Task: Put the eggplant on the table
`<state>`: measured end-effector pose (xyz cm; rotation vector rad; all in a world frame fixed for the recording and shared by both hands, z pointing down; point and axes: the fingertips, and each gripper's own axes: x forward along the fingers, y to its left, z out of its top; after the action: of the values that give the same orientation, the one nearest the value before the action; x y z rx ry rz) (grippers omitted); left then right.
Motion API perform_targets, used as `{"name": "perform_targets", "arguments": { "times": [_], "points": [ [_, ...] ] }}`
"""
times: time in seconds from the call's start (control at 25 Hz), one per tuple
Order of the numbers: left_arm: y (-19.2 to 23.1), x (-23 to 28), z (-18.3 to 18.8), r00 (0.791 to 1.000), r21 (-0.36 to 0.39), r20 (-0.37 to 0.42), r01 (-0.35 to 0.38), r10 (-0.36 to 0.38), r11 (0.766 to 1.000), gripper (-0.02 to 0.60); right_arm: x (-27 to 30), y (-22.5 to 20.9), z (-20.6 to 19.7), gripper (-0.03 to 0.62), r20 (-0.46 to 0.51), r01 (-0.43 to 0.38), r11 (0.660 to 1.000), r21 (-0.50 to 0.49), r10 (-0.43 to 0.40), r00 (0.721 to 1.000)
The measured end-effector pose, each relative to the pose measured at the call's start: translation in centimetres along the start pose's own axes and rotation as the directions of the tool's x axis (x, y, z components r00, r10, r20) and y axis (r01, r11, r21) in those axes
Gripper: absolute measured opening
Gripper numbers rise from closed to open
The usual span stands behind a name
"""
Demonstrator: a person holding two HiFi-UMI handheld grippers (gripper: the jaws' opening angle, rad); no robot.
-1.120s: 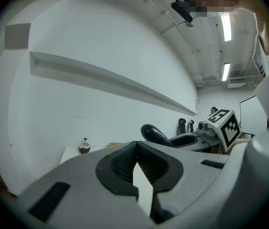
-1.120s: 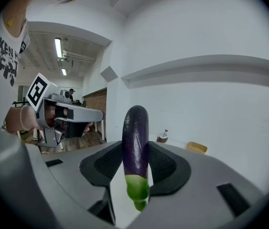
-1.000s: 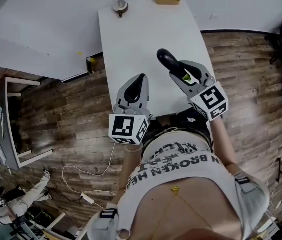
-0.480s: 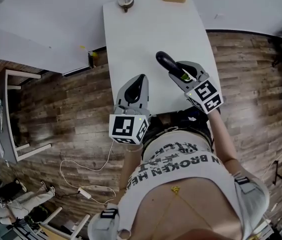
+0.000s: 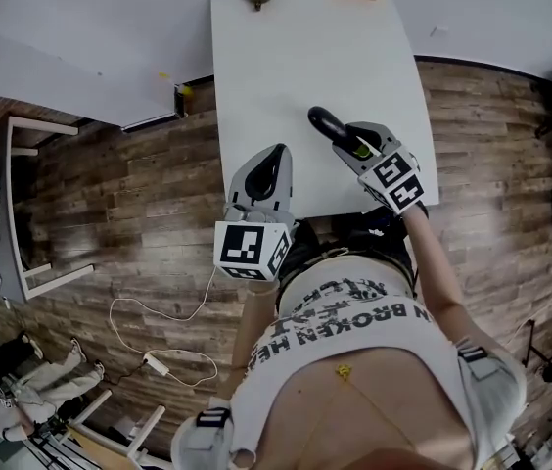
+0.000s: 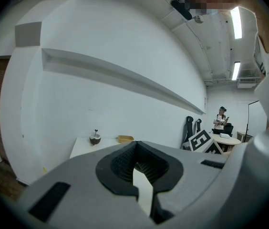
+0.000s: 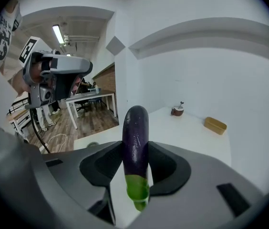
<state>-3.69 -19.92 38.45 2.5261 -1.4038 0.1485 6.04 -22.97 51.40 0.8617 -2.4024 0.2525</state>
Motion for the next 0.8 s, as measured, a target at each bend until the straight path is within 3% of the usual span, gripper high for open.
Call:
{"name": "perform_targets", "arguments": {
  "times": [0.8],
  "points": [
    [2.2,-0.3,-3.0,0.997,-0.048,-0.063,-0.035,0.032,0.998,0.006,6.7,0.8,-7.4,0.167,-0.21,-0.093,0.996,-0.012,0.089,0.974]
  ]
}}
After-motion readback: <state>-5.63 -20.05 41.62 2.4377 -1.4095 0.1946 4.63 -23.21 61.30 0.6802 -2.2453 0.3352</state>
